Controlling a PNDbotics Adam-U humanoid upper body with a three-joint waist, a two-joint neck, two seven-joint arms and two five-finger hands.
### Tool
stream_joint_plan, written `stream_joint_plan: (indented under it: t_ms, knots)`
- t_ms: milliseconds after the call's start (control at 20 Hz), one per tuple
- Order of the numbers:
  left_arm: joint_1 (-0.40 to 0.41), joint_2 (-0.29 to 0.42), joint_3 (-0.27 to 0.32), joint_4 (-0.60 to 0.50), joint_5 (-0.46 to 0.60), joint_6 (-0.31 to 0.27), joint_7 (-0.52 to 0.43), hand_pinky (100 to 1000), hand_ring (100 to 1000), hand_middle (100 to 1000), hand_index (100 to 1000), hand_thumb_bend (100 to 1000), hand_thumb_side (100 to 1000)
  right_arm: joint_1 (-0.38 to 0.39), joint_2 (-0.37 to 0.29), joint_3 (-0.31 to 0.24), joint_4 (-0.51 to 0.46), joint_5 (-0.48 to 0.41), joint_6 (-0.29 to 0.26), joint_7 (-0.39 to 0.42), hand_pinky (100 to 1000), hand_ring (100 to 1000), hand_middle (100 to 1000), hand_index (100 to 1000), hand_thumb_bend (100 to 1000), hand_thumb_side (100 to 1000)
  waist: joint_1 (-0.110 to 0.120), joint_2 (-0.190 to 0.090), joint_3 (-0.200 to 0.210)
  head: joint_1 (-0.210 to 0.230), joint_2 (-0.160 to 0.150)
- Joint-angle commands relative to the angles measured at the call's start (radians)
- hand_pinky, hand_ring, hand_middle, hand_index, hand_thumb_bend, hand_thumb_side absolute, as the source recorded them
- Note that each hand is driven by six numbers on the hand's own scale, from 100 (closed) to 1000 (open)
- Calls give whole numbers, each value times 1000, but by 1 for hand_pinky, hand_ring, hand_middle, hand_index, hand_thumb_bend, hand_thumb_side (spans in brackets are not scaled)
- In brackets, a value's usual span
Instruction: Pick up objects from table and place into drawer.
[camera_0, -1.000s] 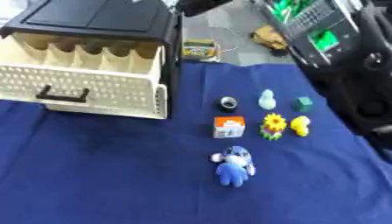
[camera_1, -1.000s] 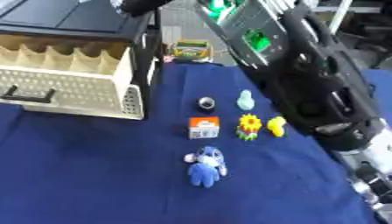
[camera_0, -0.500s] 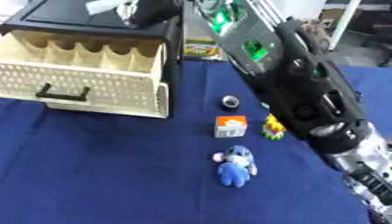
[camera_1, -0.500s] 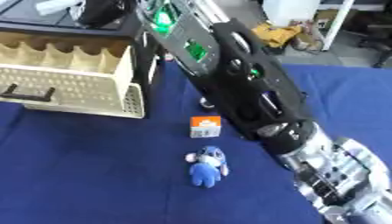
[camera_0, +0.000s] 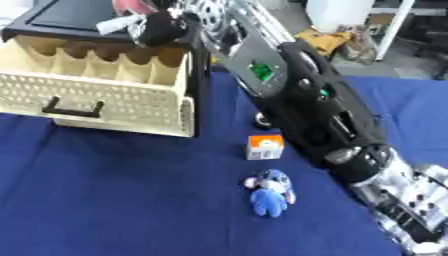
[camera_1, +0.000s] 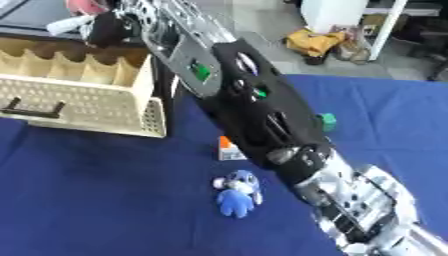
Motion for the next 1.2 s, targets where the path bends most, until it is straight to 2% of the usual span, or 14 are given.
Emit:
stream_joint_plan:
  t_ms: [50,150,300,400,500,550,600,650,700,750,850,1000,1100,1200]
  knots:
    - [-16,15,3,-12,2,0,-2,100,100,100,748,387,861,-25,0,-13,12,19,-21,-3,420,549,446,596,100,296,7,-15,2,-2,-11]
    - [-15,15,4,-12,2,0,-2,100,100,100,748,387,862,-25,0,-12,11,22,-31,8,433,562,461,623,100,310,7,-15,2,-2,-10]
    - [-13,14,3,-12,2,0,-3,100,100,100,748,387,863,-26,1,-13,6,28,-34,19,457,585,501,668,100,397,7,-15,1,-2,-10]
    - [-13,15,3,-12,2,1,-3,100,100,100,748,387,863,-26,2,-11,1,30,-37,30,468,594,514,689,140,432,7,-15,1,-1,-9]
    - [-13,14,3,-12,2,2,-3,100,100,100,748,387,862,-27,4,-11,-6,32,-39,39,498,622,553,739,302,516,8,-16,1,0,-8]
    - [-12,14,3,-12,2,2,-4,100,100,100,747,387,863,-28,5,-11,-9,35,-40,41,511,634,567,755,349,534,8,-16,1,-1,-8]
    - [-12,14,2,-12,2,2,-4,100,100,100,747,387,863,-29,5,-11,-10,40,-41,42,515,639,571,758,359,536,8,-16,1,-1,-8]
    - [-11,14,2,-12,2,2,-5,100,100,100,747,387,863,-29,5,-11,-10,48,-43,41,545,674,614,797,449,565,7,-16,0,-1,-8]
    - [-10,14,2,-12,2,2,-5,100,100,100,747,388,864,-29,4,-11,-9,55,-46,41,559,689,632,812,481,580,7,-16,0,-1,-8]
    - [-10,14,2,-12,2,3,-5,100,100,100,747,388,864,-28,3,-11,-7,64,-50,40,607,733,690,853,537,626,7,-16,0,-1,-8]
    - [-10,14,3,-12,1,2,-5,100,100,100,747,388,863,-28,2,-13,-2,85,-61,36,649,762,742,875,563,648,7,-16,0,1,-8]
    - [-6,17,2,-12,0,2,-7,100,100,100,747,389,864,-7,-68,-7,-44,75,-89,39,688,784,774,887,595,654,5,-17,-3,4,-7]
    - [-5,20,2,-12,0,2,-7,100,100,100,747,396,865,10,-120,-2,-94,46,-91,50,696,788,774,887,577,636,4,-17,-3,5,-6]
    - [-4,21,2,-12,-1,1,-9,100,100,100,746,392,863,22,-152,2,-135,23,-83,58,695,785,768,884,599,648,3,-17,-4,6,-5]
